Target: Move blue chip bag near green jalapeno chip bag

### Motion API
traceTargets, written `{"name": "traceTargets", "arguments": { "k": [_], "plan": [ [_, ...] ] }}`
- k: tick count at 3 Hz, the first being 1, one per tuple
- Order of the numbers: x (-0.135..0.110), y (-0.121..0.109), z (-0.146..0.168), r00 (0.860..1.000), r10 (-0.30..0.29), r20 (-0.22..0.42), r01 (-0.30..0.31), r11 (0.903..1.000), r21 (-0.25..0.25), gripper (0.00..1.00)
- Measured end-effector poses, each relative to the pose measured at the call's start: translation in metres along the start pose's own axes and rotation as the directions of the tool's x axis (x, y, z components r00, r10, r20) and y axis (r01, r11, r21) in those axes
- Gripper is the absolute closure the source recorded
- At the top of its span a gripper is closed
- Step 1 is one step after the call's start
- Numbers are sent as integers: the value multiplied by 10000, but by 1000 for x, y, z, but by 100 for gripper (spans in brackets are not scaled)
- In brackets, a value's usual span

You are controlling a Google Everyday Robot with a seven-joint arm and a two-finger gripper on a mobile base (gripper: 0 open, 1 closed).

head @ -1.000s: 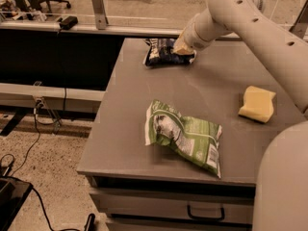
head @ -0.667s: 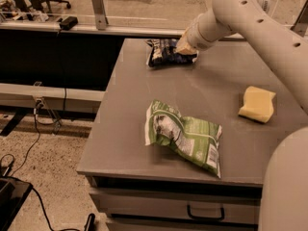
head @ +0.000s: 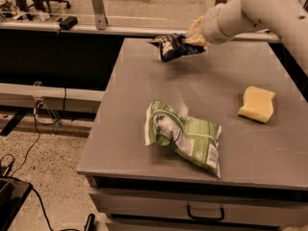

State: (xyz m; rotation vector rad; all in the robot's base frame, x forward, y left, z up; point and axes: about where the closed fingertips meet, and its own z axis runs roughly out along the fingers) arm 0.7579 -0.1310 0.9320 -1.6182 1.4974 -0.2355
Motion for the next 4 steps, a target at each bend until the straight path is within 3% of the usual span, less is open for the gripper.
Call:
{"name": "traceTargets", "arguments": {
  "k": [1, 4],
  "plan": [
    [-9, 8, -34, 9982, -531, 270, 524, 9984, 228, 100],
    [-2, 67, -100, 9959, -900, 106, 902, 9954, -315, 100]
  ]
}}
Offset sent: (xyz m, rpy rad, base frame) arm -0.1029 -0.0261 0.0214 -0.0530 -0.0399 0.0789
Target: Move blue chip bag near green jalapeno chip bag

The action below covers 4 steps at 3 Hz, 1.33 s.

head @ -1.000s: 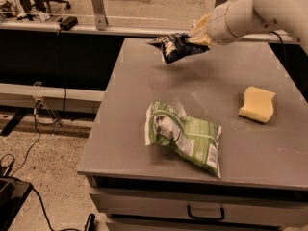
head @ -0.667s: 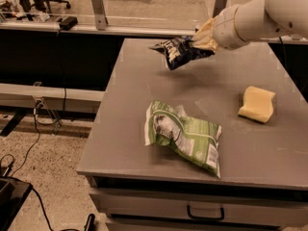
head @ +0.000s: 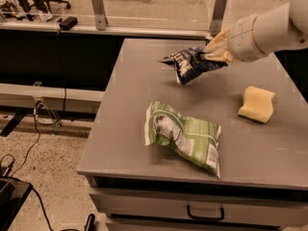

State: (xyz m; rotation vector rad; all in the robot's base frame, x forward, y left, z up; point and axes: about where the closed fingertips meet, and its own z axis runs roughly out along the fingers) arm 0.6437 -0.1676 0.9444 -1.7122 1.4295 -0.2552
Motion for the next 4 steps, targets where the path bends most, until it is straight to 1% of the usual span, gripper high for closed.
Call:
{"name": "traceTargets", "arguments": {
  "k": [2, 3, 4],
  "plan": [
    [3, 36, -34, 9977, -674, 17, 674, 9977, 40, 100],
    [1, 52, -46, 9956, -931, 132, 929, 9956, 115, 100],
    [-5, 65, -51, 9930, -1150, 252, 1151, 9933, -28, 83]
  ]
}}
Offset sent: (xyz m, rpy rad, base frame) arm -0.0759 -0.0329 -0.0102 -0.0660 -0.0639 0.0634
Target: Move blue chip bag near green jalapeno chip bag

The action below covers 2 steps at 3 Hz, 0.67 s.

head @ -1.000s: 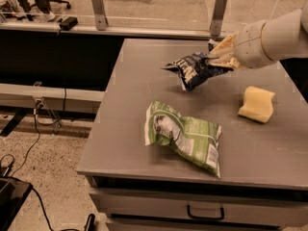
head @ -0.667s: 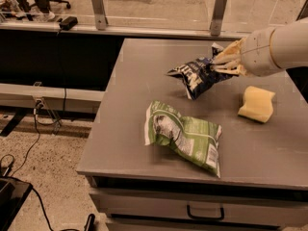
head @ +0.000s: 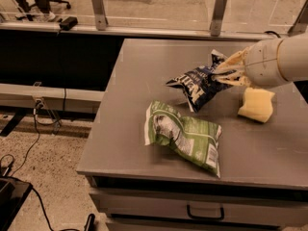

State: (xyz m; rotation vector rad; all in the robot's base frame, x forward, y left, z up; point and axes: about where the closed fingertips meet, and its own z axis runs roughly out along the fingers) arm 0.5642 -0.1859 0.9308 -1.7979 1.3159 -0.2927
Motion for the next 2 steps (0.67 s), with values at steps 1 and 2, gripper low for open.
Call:
{"name": "traceTargets", "arguments": {
  "k": [1, 2],
  "plan": [
    [-8, 9, -5, 9993, -340, 140, 342, 9992, -192, 59],
    [-14, 17, -6, 9969, -744, 269, 755, 9963, -422, 36]
  ]
}}
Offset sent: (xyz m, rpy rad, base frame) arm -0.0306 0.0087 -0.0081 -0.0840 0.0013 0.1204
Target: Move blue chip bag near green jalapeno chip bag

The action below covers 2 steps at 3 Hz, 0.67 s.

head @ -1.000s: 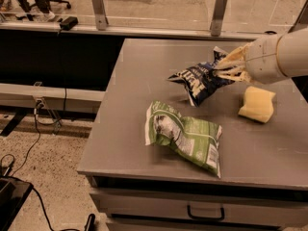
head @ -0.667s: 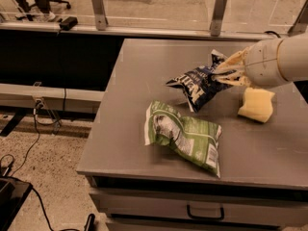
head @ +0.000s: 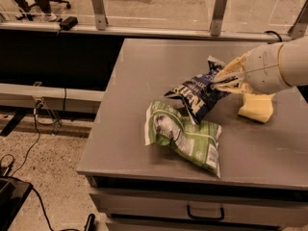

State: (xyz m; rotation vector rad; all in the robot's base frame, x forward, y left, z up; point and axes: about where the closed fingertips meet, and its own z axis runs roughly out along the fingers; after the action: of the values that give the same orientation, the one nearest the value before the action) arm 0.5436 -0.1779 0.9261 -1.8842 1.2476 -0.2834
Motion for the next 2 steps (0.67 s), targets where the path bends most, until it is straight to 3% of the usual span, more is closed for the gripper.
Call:
{"name": "traceTargets", "arguments": {
  "k": [1, 2],
  "plan": [
    [-4, 4, 2, 9993, -376, 64, 378, 9990, -244, 13],
    [-6, 5, 2, 9983, -562, 125, 566, 9977, -371, 0]
  ]
}}
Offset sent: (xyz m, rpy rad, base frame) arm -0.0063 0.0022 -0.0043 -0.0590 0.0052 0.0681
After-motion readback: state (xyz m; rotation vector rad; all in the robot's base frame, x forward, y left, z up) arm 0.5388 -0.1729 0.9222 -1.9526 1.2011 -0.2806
